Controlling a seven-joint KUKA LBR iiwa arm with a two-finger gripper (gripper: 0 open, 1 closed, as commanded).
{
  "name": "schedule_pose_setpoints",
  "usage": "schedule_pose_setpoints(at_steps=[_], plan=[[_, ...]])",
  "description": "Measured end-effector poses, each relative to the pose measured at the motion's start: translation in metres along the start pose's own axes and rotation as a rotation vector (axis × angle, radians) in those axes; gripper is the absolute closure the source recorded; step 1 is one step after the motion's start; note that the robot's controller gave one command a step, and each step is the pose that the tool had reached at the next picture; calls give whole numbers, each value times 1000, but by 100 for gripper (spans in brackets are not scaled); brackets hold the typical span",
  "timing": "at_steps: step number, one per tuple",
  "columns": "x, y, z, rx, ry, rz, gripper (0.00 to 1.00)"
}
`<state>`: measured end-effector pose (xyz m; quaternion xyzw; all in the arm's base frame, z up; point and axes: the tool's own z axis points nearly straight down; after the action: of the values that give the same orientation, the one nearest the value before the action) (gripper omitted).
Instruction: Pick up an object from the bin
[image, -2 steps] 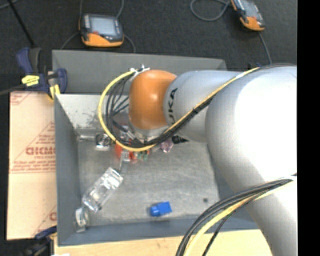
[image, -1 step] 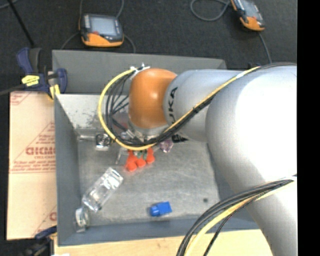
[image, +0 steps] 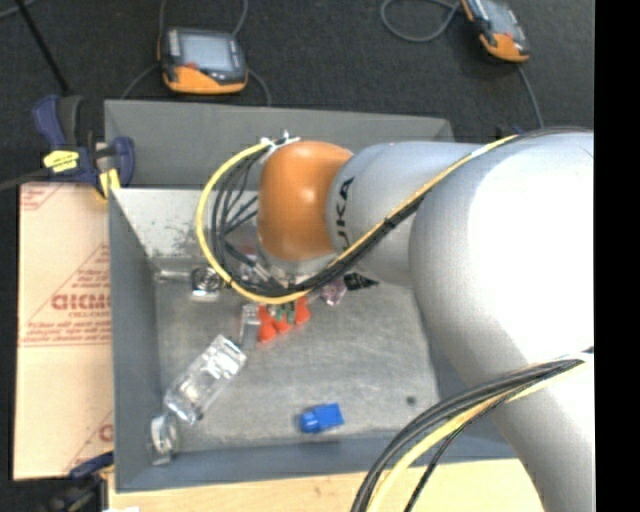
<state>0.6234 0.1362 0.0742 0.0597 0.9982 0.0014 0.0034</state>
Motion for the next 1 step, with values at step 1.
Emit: schedule_pose_setpoints(at_steps=[1], plan=[[11, -58, 3, 2, 5, -437, 0]])
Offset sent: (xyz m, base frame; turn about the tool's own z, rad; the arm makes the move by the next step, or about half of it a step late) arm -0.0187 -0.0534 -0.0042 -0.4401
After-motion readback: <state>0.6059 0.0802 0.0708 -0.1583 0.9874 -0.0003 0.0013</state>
